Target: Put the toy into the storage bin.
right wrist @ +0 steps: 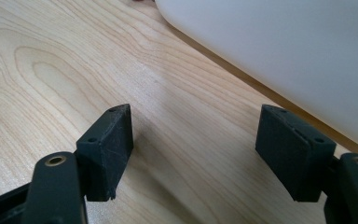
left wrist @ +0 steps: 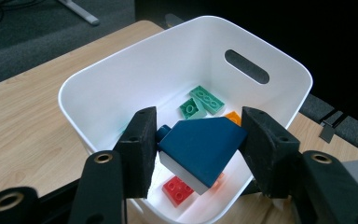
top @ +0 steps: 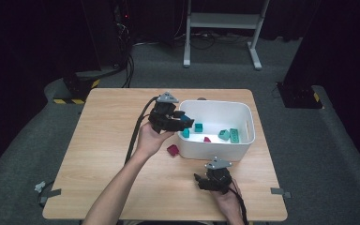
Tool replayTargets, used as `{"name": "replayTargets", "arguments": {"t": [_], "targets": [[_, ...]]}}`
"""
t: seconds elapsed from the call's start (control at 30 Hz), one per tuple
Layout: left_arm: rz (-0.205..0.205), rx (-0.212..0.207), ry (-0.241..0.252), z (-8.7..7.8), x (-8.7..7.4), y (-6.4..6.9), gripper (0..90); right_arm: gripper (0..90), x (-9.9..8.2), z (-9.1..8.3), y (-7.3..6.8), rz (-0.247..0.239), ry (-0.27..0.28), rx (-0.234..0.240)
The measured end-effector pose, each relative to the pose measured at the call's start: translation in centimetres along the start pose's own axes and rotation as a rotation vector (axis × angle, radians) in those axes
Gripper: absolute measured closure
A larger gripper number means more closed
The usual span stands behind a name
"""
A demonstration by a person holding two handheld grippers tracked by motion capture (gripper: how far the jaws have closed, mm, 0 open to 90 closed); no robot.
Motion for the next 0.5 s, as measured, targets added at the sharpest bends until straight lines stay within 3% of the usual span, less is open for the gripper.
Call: {"name": "replayTargets", "arguments": {"t": [0.5], "targets": [[0.005, -0.005, -0.007, 1.6, 0.5, 0.8, 47.3, 27.6, 0.0, 0.0, 0.0, 0.000, 0.000, 0.000]]}}
Point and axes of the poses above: each handheld gripper's, and its own axes: z roughly forward along the jaws, x roughly out of its top, y roughly to its right, the point moved 5 cm from there along z, roughly forward along the jaws, and after that the axes turned 9 degrees about -y, right-handed, at the moved point
